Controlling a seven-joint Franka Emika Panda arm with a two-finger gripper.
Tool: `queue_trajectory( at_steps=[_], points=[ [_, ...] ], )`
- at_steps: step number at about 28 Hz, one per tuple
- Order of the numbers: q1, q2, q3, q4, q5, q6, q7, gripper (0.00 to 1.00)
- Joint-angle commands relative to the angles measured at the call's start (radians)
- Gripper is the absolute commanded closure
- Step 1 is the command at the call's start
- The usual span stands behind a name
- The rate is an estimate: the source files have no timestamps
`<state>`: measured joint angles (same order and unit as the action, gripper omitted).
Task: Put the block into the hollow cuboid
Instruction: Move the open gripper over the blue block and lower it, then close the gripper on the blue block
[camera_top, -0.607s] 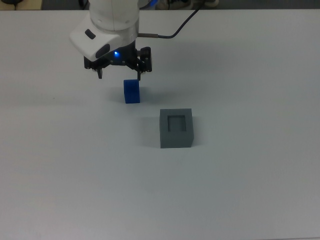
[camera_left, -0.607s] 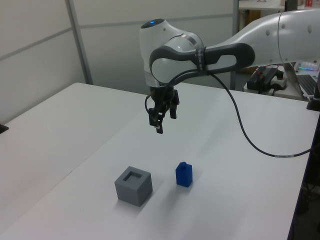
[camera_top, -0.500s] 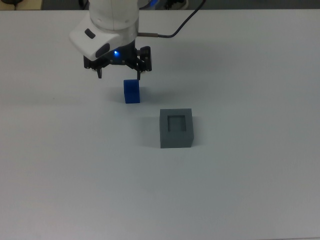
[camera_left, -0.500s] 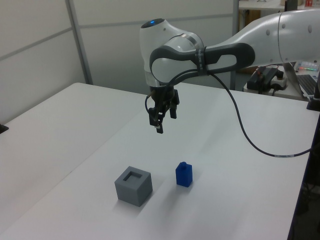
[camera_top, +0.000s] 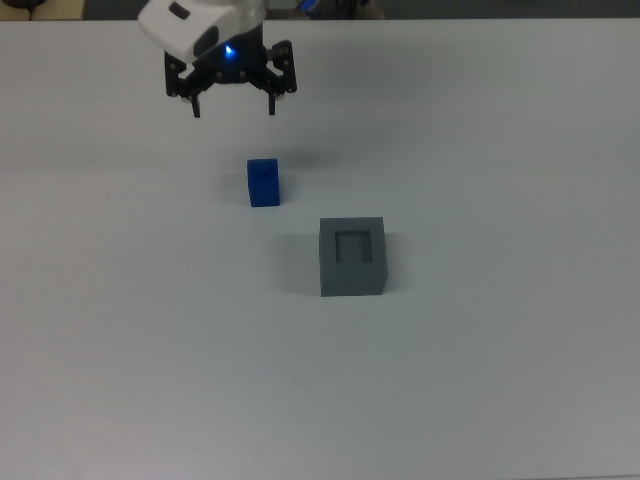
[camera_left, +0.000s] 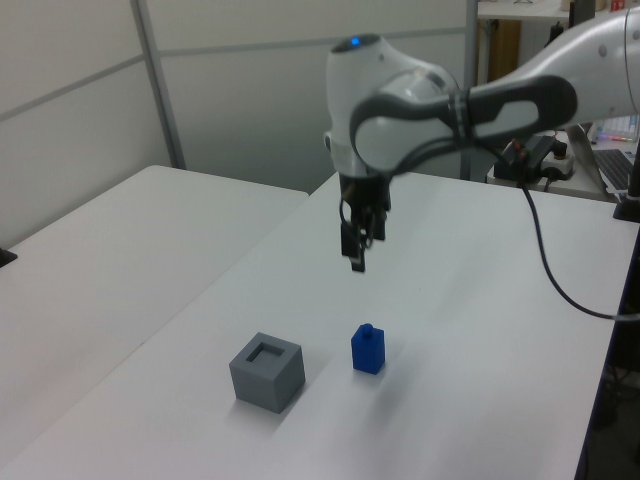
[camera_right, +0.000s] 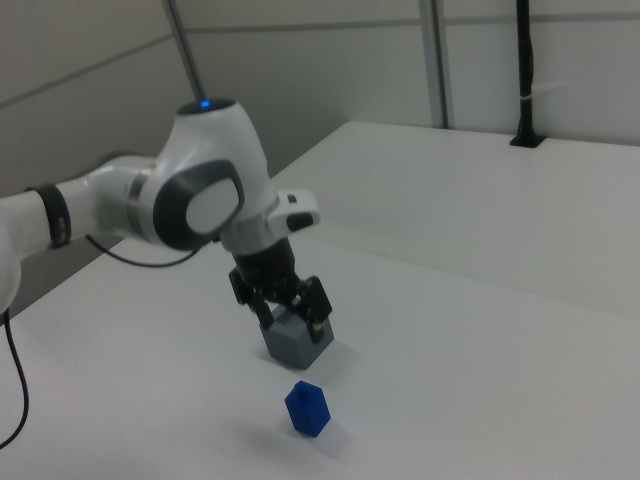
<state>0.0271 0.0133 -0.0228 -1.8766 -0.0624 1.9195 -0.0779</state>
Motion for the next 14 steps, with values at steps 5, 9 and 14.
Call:
queue_trajectory(
  at_steps=[5,9,14],
  points=[
    [0.001,0.040,0.017,-0.130,0.019,0.115,-0.037,0.00],
    [0.001,0.088,0.020,-0.127,0.019,0.150,-0.036,0.00],
    [0.004,0.149,0.032,-0.119,0.013,0.181,-0.033,0.00]
  ],
)
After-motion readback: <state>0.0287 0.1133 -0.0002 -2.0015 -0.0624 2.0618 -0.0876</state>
